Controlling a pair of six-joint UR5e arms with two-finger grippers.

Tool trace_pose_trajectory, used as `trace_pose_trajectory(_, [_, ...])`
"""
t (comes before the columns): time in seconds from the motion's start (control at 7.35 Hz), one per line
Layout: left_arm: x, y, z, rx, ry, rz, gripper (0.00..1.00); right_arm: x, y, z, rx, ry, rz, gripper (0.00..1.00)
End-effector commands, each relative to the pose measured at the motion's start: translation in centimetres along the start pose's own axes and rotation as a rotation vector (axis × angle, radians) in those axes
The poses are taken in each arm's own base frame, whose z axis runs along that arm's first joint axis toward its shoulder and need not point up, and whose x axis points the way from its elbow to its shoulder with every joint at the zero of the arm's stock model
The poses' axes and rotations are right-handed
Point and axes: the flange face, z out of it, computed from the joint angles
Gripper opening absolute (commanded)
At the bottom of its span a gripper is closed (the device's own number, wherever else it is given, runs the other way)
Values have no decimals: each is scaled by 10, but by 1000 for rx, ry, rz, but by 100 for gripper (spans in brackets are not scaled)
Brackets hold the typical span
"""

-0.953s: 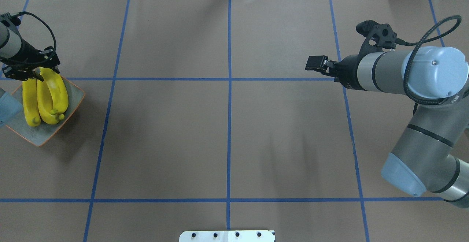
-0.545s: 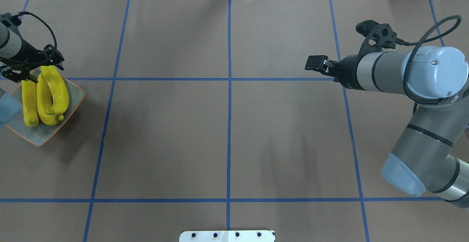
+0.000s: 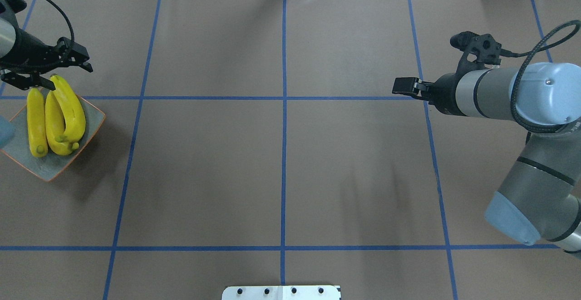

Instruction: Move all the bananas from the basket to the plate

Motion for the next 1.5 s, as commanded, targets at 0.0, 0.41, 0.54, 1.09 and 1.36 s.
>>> trace_pose_trajectory(0.0, [17,14,-23,-4,19,10,99,61,-39,-6,-35,68,-94,100])
trace_pose_trajectory(0.41, [23,17,-24,-21,29,14,99,223,-107,-39,-110,196,-240,100])
trace_pose_trajectory(0.54, [25,18,-25,-31,33,14,99,268,-120,-50,-131,222,-289,100])
trace_pose_trajectory(1.09, [25,19,-25,-30,35,15,99,480,-157,-79,-253,190,-128,100])
trace_pose_trajectory(1.36, [30,19,-29,-28,44,12,99,547,-151,-91,-273,166,-91,100])
